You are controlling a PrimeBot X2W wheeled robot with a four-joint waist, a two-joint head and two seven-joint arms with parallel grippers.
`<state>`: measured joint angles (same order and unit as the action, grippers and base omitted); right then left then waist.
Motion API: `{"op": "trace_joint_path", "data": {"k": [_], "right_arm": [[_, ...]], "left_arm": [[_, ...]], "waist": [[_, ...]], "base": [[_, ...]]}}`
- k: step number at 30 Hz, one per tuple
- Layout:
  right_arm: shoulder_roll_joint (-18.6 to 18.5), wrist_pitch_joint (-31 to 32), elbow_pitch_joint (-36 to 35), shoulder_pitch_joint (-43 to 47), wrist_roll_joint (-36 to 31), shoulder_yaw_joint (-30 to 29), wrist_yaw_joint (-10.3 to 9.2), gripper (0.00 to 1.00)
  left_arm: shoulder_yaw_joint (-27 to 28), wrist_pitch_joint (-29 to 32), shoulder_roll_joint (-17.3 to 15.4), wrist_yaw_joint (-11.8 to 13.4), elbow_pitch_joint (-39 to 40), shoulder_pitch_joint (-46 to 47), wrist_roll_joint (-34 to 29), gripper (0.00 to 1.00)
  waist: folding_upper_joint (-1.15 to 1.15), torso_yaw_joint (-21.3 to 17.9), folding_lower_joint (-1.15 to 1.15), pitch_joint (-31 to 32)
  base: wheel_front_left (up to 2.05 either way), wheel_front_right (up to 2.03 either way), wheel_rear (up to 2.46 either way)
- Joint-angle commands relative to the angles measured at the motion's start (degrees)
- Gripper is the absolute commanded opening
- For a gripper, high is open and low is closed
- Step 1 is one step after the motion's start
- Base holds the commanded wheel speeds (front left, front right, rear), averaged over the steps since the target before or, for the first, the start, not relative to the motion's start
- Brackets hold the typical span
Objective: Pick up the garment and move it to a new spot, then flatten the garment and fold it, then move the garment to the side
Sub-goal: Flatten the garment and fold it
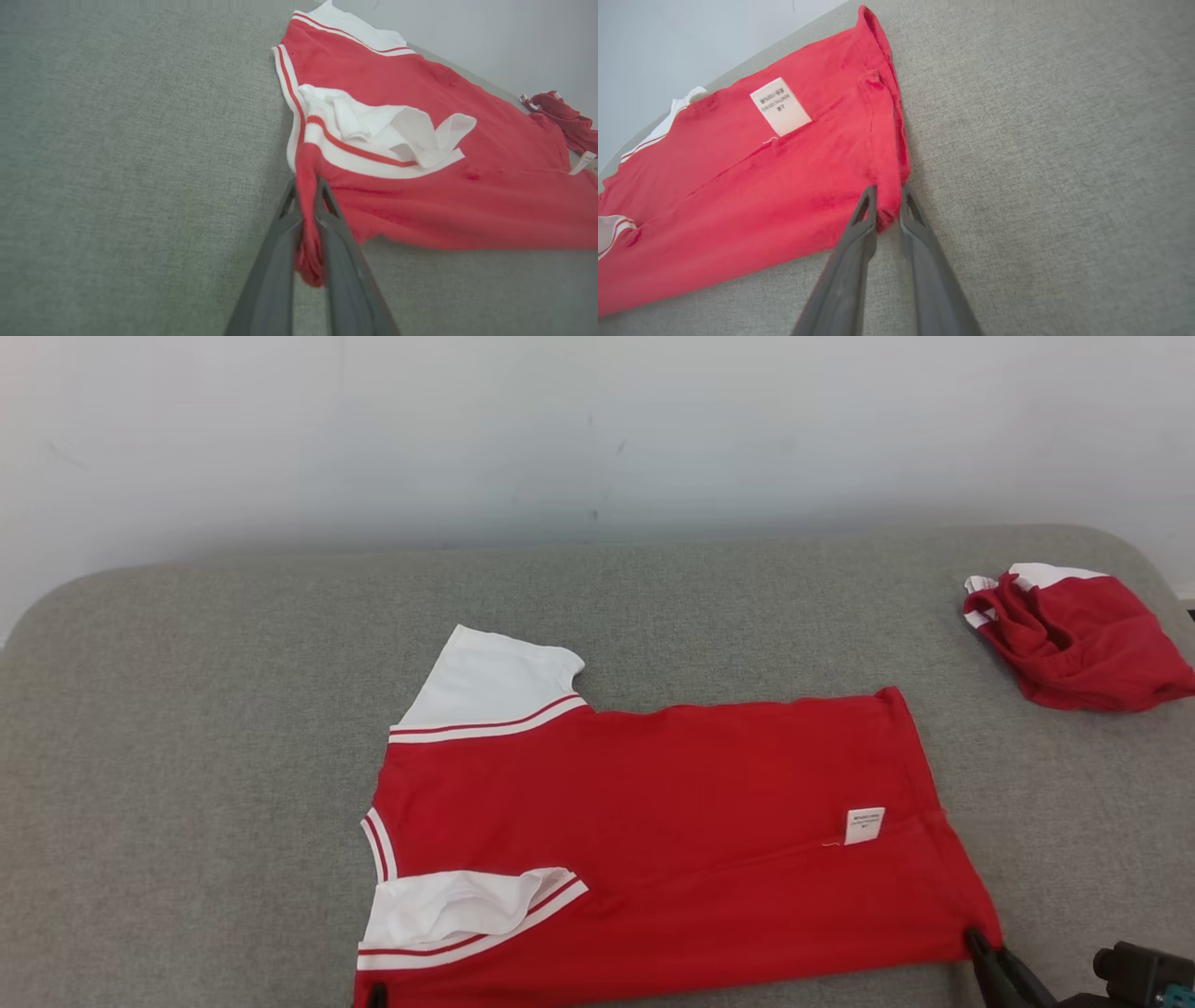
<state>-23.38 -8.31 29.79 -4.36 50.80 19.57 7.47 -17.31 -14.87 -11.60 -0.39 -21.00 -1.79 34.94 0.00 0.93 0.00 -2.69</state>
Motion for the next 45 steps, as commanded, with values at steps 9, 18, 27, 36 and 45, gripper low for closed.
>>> {"op": "trace_joint_path", "data": {"k": [9,18,27,36,45], "right_arm": [[3.56,-2.12,-6.63,1.26,-7.38,-6.84,0.02,1.0],[8.23,-5.56,-18.67,3.06,-20.74,-13.31,0.02,1.0],[11.7,-6.43,-25.87,7.94,-29.19,-17.55,0.02,1.0],[13.39,-5.47,-29.43,11.6,-31.7,-18.88,0.02,1.0],[14.07,-4.82,-29.99,12.63,-32.3,-18.84,0.02,1.0]], "left_arm": [[2.33,-0.33,-0.05,2.66,6.37,0.65,-3.82,1.0],[7.72,-0.25,-0.07,3.82,15.23,1.47,-13.85,1.0],[10.41,-0.23,-1.09,3.66,18.76,-0.73,-18.15,1.0],[12.55,-0.23,-0.96,2.99,21.16,-5.49,-18.93,1.0],[13.19,-0.23,-0.3,2.37,21.5,-6.48,-19.54,1.0]], "waist": [[0.0,-0.63,0.0,1.58],[0.0,-0.99,0.0,3.11],[0.0,-0.42,0.0,4.35],[0.0,0.33,0.0,4.72],[0.0,0.83,0.0,4.72]], "base": [[0.0,0.0,0.0],[0.0,0.0,0.0],[0.0,0.0,0.0],[0.0,0.0,0.0],[0.0,0.0,0.0]]}}
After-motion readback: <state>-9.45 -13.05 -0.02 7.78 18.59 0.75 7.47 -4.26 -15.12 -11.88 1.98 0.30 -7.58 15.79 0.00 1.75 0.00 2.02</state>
